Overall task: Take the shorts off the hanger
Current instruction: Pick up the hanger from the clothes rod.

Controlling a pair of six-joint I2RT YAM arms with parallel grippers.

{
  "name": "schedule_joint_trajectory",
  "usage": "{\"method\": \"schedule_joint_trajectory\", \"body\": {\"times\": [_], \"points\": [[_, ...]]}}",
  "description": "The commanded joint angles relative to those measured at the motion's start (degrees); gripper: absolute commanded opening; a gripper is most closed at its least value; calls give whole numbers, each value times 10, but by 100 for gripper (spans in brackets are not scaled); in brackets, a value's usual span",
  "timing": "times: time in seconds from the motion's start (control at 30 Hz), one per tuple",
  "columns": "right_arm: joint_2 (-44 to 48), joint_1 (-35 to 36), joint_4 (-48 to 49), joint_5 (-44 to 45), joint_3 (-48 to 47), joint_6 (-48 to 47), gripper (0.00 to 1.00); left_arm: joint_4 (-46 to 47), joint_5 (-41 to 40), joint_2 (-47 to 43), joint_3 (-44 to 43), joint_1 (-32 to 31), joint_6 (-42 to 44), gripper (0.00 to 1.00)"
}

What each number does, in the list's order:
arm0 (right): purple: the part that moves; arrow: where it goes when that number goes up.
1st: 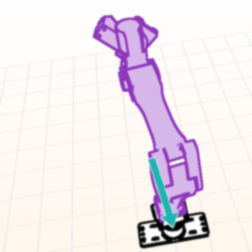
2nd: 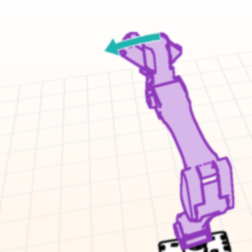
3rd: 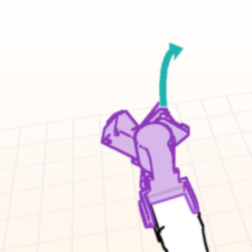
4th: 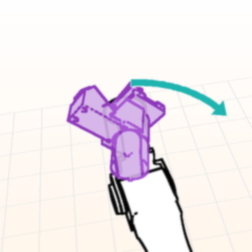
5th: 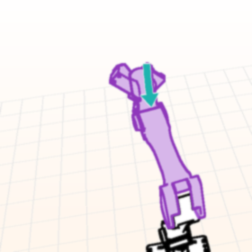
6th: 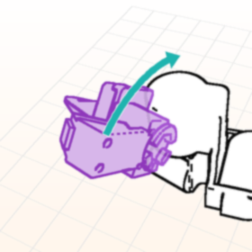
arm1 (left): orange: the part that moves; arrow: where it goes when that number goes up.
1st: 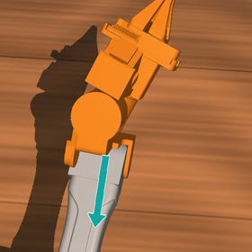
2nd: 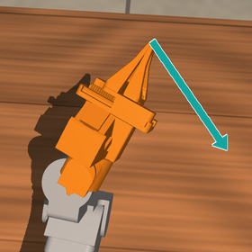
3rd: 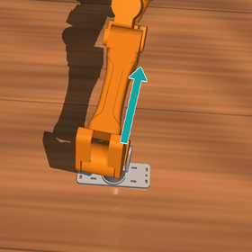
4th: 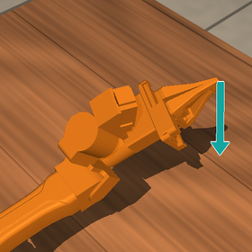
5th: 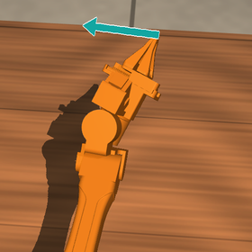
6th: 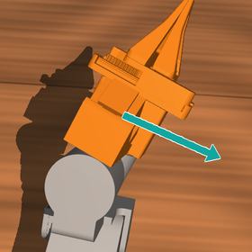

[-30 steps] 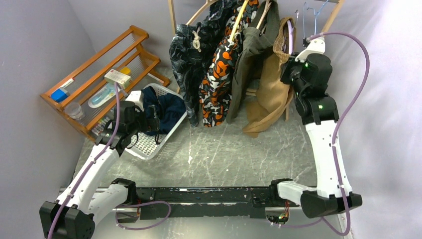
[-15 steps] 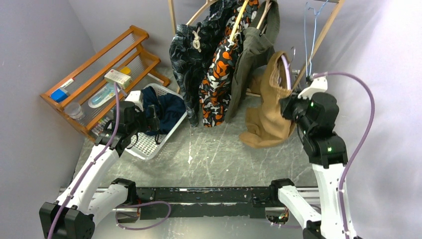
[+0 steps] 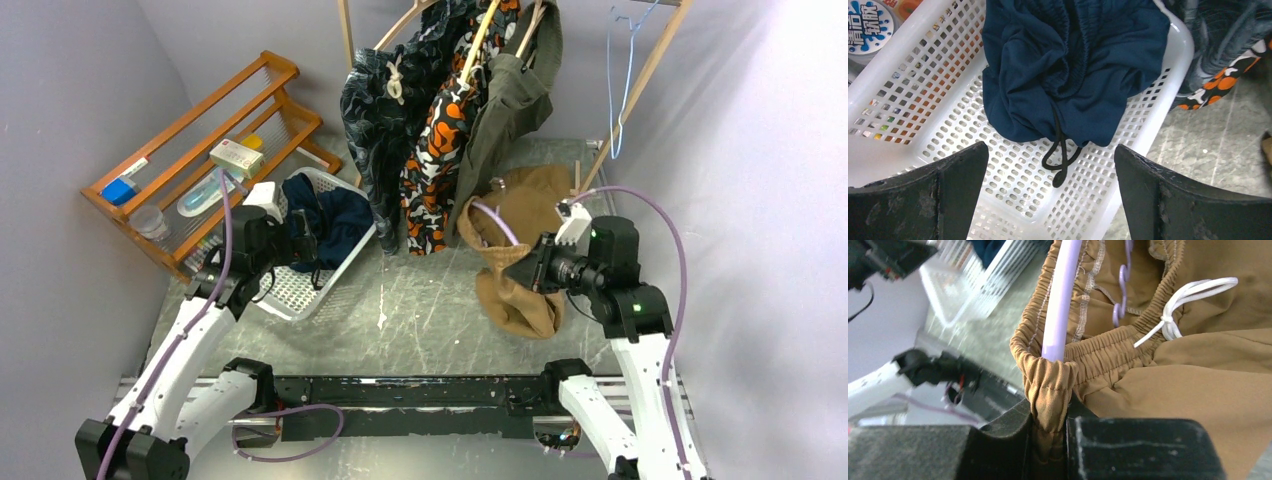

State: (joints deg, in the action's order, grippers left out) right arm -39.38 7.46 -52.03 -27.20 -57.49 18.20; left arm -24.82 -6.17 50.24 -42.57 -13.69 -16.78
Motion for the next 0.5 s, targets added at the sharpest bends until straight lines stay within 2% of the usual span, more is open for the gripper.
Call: {"method": "schedule_joint_trajectory", "body": {"times": [0.0,0.13,0.23,0.47], "points": [[-15,-1,-19,-208,-21,-52,0,7,42,-28,3,2,-35,99],[-18,0,-18,-343,-51,-81,0,-1,114,-27,-16,2,-71,99],[-5,2,29,-431,-66,-59,0,-5,153,-29,-35,2,-86,100],[8,1,139,-512,-85,-24,0,-31,156,-59,-97,2,-109,99]]}}
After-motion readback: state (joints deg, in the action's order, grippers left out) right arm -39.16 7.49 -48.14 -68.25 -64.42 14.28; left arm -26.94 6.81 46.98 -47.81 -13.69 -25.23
